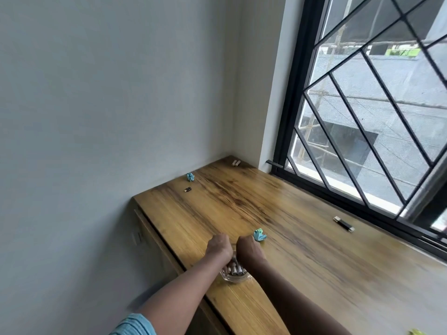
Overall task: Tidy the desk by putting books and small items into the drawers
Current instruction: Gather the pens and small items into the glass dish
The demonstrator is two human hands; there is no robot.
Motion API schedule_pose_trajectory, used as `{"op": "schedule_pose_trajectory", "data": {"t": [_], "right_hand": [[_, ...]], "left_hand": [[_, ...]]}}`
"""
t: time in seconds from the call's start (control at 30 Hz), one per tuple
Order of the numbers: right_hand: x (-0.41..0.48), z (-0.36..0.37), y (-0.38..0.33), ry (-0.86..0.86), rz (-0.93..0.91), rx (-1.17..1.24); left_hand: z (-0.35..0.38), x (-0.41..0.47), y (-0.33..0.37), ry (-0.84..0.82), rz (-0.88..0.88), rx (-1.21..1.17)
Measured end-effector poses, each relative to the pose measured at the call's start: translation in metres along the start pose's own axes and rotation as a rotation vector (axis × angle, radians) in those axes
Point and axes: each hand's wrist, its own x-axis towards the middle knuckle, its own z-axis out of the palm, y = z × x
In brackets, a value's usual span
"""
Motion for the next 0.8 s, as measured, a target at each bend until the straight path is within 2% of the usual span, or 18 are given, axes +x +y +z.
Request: {"op": "schedule_pose_trajectory", "data": {"t": [0.37, 0.63, 0.8], "right_hand": [[0.021, -0.017, 0.014, 0.069, 0.112, 0.120], [0.053, -0.034, 0.027, 0.109, 0.192, 0.186], [0.103, -0.041, 0.025, 0.112, 0.213, 0.207]], "left_hand": [[-0.014, 0.016, 0.000, 0.113, -0.005, -0.074], [-0.028, 0.052, 0.004, 0.067, 0.011, -0.127], [-0.038, 0.105, 0.009, 0.070, 0.029, -0.200]]}}
